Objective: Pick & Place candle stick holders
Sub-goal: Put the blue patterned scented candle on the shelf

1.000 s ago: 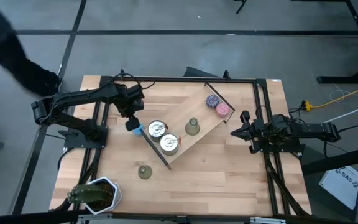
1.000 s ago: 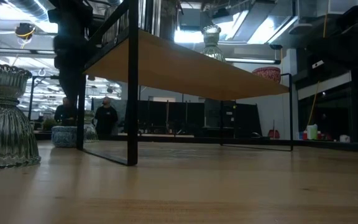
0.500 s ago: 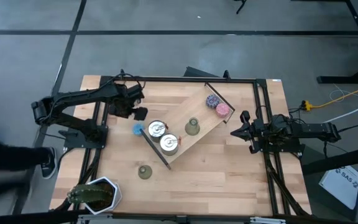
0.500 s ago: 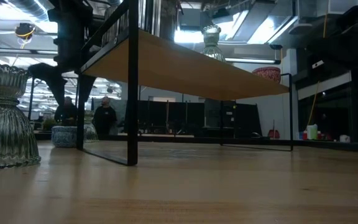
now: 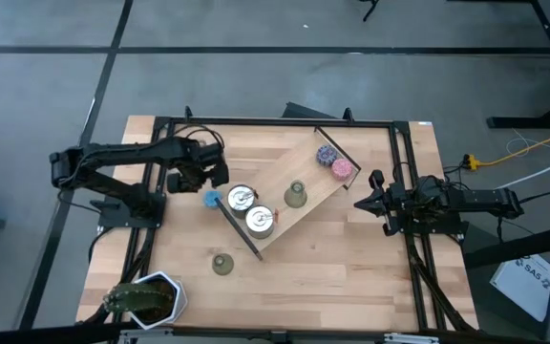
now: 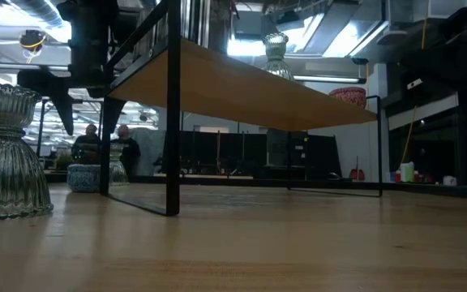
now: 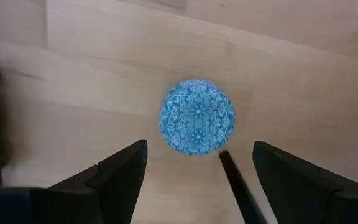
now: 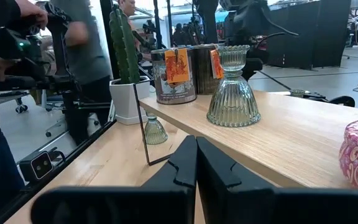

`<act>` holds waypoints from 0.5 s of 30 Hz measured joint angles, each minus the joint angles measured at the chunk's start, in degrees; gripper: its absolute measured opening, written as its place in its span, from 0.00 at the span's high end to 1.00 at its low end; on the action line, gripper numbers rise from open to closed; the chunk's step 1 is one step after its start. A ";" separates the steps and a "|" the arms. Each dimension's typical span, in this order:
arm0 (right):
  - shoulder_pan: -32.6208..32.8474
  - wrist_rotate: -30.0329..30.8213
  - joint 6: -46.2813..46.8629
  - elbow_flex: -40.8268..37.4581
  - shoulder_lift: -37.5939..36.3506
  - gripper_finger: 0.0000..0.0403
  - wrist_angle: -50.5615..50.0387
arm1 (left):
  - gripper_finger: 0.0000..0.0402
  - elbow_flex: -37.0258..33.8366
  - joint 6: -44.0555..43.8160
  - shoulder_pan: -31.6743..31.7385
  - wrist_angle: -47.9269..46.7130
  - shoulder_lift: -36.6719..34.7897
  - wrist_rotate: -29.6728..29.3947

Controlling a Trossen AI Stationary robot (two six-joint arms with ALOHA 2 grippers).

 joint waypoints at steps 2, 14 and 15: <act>0.00 0.00 0.00 0.01 0.00 0.98 0.01 | 0.25 0.00 -3.43 -1.34 0.01 0.01 -1.84; -0.02 0.00 0.00 -0.01 0.00 0.98 0.01 | 0.05 -0.02 -17.32 -3.23 -0.13 1.66 -1.48; 0.00 -0.02 0.00 0.01 0.00 0.98 0.01 | 0.04 -0.02 -17.79 -3.24 -0.13 2.19 -0.94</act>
